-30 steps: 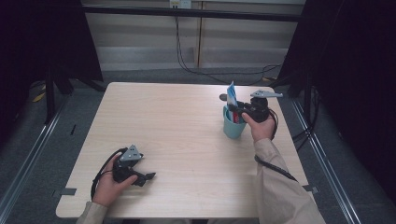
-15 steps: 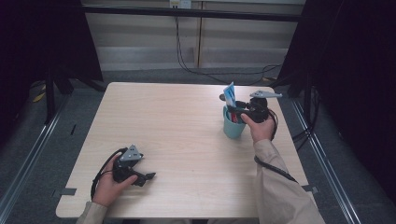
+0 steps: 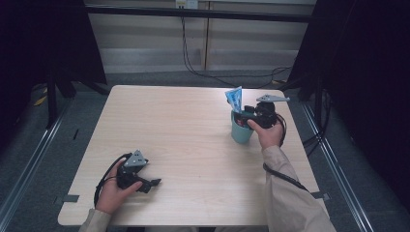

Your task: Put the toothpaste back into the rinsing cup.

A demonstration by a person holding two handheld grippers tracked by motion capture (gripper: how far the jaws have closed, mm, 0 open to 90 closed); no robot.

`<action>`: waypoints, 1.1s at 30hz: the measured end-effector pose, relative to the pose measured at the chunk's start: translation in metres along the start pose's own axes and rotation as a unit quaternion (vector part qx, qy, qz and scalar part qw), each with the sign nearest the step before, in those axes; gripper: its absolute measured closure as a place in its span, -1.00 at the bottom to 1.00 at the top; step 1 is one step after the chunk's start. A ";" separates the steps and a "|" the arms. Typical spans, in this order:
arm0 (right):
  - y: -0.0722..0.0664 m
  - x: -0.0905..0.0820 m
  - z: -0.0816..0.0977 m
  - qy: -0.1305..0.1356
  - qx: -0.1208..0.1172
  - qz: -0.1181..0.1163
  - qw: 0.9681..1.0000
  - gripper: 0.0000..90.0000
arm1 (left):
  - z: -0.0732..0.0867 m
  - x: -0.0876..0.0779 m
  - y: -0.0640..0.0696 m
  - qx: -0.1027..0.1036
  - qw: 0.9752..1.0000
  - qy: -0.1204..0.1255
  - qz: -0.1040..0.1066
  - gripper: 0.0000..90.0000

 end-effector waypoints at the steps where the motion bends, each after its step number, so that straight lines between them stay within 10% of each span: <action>1: 0.000 0.000 0.000 -0.001 -0.001 0.000 1.000 -0.24 | 0.000 0.000 0.000 0.000 1.000 0.000 0.000 -0.80; 33: 0.000 -0.009 -0.001 -0.014 0.002 0.005 1.000 -0.48 | 0.000 0.000 0.000 0.000 1.000 0.001 0.001 -0.80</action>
Point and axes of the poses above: each handheld gripper's, and its own axes: x roughly forward along the jaws, z roughly out of its underside, y roughly to its right, the point moved 2 cm from there along x, roughly forward along the jaws, and after that the axes turned 2 degrees about x, right-handed, at the moved point
